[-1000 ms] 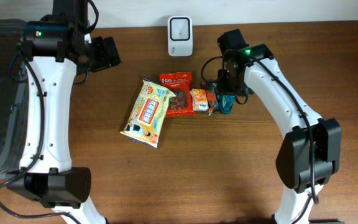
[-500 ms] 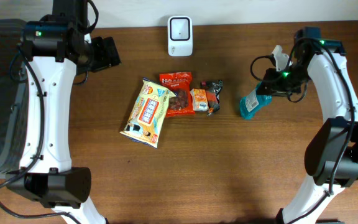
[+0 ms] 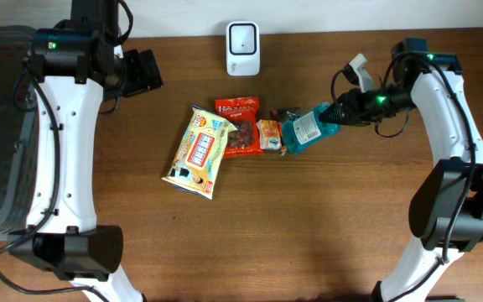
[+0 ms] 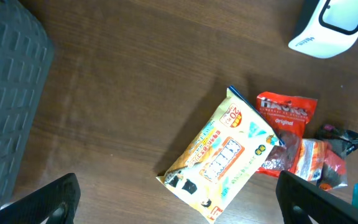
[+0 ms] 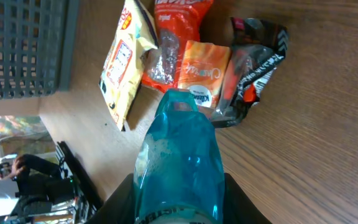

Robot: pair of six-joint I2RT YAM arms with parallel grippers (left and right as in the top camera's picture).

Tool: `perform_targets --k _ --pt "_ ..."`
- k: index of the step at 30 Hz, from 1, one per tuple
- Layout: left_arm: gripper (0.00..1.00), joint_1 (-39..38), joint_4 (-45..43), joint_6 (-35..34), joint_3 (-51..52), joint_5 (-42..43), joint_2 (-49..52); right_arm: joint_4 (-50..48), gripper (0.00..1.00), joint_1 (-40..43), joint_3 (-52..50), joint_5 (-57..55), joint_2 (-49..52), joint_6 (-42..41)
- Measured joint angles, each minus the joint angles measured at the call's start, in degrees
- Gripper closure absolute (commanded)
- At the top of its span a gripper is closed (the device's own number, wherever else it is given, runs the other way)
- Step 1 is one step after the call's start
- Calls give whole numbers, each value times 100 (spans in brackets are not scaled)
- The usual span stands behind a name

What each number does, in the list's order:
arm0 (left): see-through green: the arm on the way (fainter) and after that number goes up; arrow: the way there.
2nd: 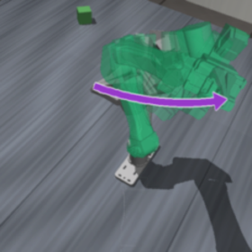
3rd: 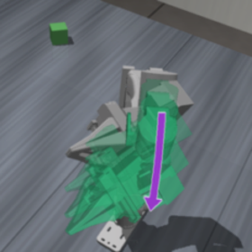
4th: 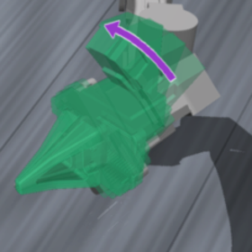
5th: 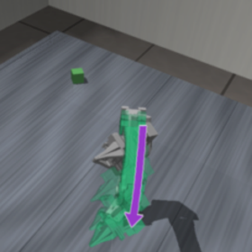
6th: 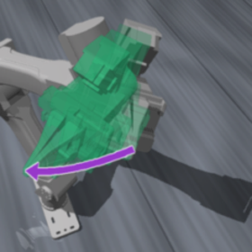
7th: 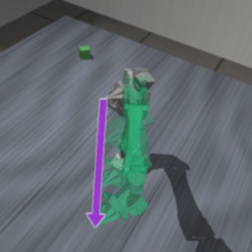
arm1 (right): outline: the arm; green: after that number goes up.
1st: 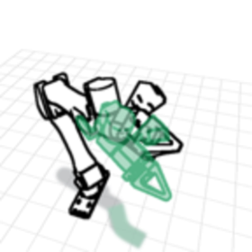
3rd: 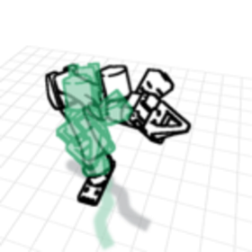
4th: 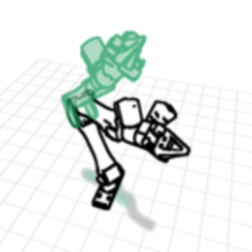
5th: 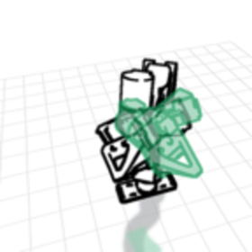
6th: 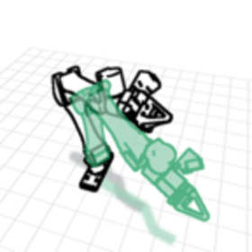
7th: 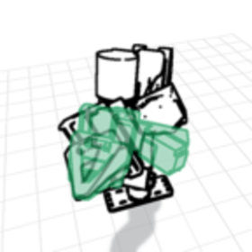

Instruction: Scan the item barcode

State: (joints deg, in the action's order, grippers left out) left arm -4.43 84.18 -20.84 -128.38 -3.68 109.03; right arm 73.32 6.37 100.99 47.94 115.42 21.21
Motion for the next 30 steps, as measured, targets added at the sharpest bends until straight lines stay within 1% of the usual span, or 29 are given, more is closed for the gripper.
perform_targets --k 2,5,8,17,18,20,23,25,30 --pt "1 0 0 0 0 -2 0 33 80 -52 0 2 0 131" --pt "1 0 0 0 0 -2 0 367 80 -81 0 2 0 616" --pt "1 0 0 0 0 -2 0 387 80 -81 0 -2 0 876" --pt "1 0 0 0 0 -2 0 409 80 -81 0 -13 0 929" --pt "1 0 0 0 0 -2 0 404 83 -81 0 -48 0 922" --pt "1 0 0 0 0 -2 0 238 86 -81 0 -319 0 667" --pt "1 0 0 0 0 -2 0 -90 86 -81 0 -815 0 57" --pt "1 0 0 0 0 0 0 -116 85 -81 17 -1141 4 -302" --pt "1 0 -2 0 0 0 0 -101 83 -94 621 -2826 15 -1587"
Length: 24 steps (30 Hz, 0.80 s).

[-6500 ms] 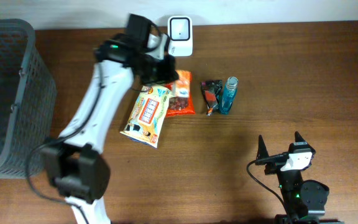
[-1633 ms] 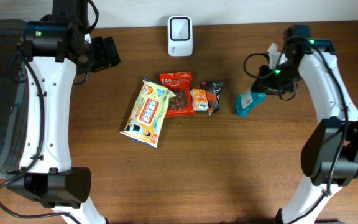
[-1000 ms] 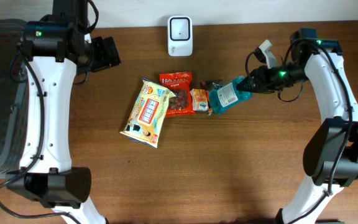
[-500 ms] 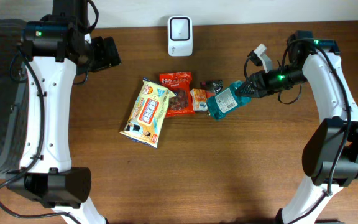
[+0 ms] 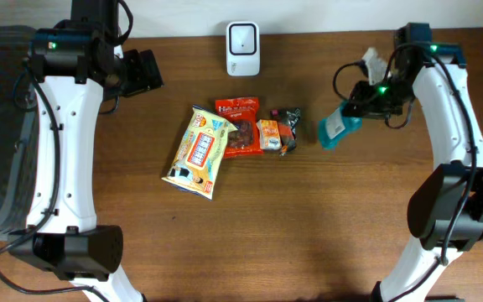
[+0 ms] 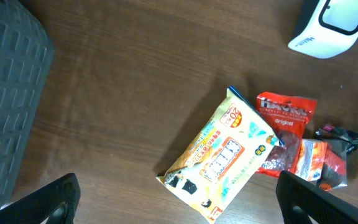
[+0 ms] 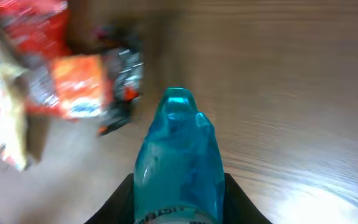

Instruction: Scan the item barcode

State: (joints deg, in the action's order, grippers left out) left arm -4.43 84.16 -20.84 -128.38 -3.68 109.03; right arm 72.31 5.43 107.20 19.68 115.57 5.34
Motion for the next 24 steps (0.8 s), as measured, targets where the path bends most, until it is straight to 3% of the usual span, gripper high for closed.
perform_targets --k 4,10,11,12,18,24 --pt "1 0 2 0 0 -2 0 -28 81 -271 28 -1252 0 -1121" --pt "1 0 2 0 0 -2 0 -361 70 -1054 28 -1611 229 -2374" --pt "1 0 2 0 0 -2 0 -363 66 -1102 28 -1624 328 -2507" --pt "1 0 -2 0 0 -2 0 -374 51 -1106 42 -1635 354 -2614" --pt "1 0 2 0 0 -2 2 -229 28 -1104 42 -1665 363 -2813" --pt "1 0 2 0 0 -2 2 249 18 -1099 555 -1668 400 -2555"
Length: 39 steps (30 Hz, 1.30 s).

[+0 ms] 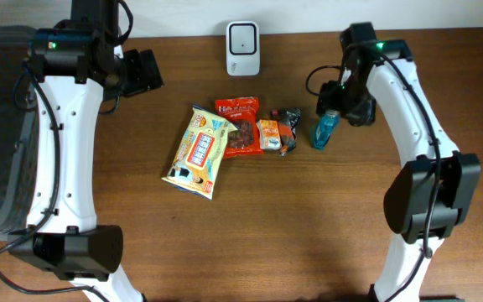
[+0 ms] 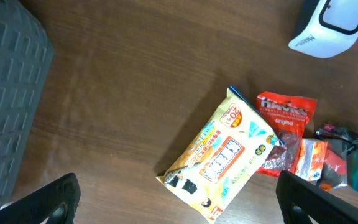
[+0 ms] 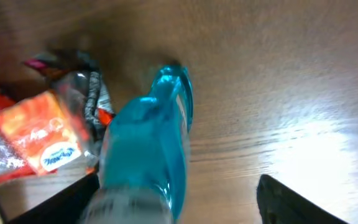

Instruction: Scan the item barcode

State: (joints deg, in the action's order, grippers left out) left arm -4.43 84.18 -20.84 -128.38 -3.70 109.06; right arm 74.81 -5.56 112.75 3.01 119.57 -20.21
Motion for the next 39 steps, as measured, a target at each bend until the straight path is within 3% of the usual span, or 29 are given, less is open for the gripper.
perform_targets --k 4,6,11,13,14,22,24,34,39 --pt "1 0 -2 0 0 2 0 540 18 17 1196 118 13 1082" --pt "1 0 0 0 0 0 0 962 18 22 1606 402 4 2293" --pt "1 0 0 0 2 0 0 1220 15 22 1471 599 7 4352" --pt "1 0 0 0 0 0 0 1217 24 22 1438 614 9 4848" --pt "1 0 0 0 2 2 0 1215 32 22 1432 614 9 4955" --pt "1 0 0 0 2 2 0 673 36 22 678 636 9 5370" --pt "1 0 0 0 0 2 0 557 46 22 625 636 9 5388" --pt "1 0 0 0 0 0 0 531 40 22 621 636 9 5840" --pt "1 0 0 0 0 0 0 531 48 22 564 682 9 5967"
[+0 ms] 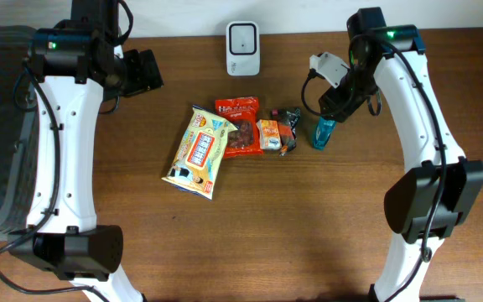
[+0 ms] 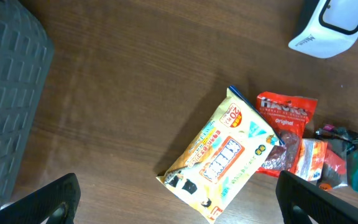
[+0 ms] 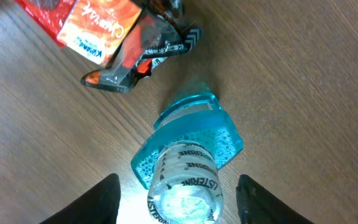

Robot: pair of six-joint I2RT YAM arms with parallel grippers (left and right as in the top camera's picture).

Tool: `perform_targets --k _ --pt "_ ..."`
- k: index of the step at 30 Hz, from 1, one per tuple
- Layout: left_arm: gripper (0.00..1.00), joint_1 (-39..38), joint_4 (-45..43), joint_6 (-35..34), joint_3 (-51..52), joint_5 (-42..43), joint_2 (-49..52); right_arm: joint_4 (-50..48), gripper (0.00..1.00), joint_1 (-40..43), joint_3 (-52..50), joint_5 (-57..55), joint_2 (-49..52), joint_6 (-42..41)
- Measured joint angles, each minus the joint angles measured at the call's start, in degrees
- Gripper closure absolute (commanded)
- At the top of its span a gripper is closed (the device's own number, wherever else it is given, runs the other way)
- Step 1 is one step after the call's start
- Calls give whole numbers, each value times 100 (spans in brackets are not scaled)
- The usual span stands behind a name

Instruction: Scan the item barcode

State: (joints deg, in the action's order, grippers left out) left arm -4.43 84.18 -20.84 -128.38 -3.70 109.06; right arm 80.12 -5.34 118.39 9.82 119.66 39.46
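Note:
A blue Listerine bottle (image 1: 323, 134) stands upright on the wooden table, just right of the snack pile. In the right wrist view its clear cap (image 3: 188, 186) points up at the camera. My right gripper (image 3: 179, 202) is open straight above the bottle (image 3: 188, 146), a finger on either side of the cap and apart from it. The white barcode scanner (image 1: 242, 37) stands at the table's back edge and also shows in the left wrist view (image 2: 331, 25). My left gripper (image 2: 176, 205) hangs open and empty high over the back left (image 1: 145, 71).
Left of the bottle lie a black wrapper (image 1: 289, 127), an orange pack (image 1: 268, 134), a red pack (image 1: 238, 122) and a big yellow pack (image 1: 198, 151). A dark grey basket fills the left edge.
The bottle stands in the same spot. My right gripper, then low and tilted beside it, has risen and now looks straight down on the cap with its fingers apart. The left arm is unchanged.
My right gripper was shut on the bottle as it lay against the snack pile. Then it held the bottle in the air to the right of the pile. Then the bottle stood beside the black wrapper, and now the gripper is open above it.

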Motion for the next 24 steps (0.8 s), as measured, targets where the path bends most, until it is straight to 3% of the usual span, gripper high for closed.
perform_targets --k 5,15,16,18,24 --pt "1 0 0 0 2 0 0 -37 57 0 -79 39 0 151" --pt "1 0 0 0 0 2 0 -286 56 0 -299 129 0 520" --pt "1 0 0 0 0 2 0 -321 58 0 -313 129 0 531" --pt "1 0 0 0 2 2 0 -387 75 0 -317 138 0 553" --pt "1 0 0 0 0 0 0 -433 81 0 -308 144 0 289"
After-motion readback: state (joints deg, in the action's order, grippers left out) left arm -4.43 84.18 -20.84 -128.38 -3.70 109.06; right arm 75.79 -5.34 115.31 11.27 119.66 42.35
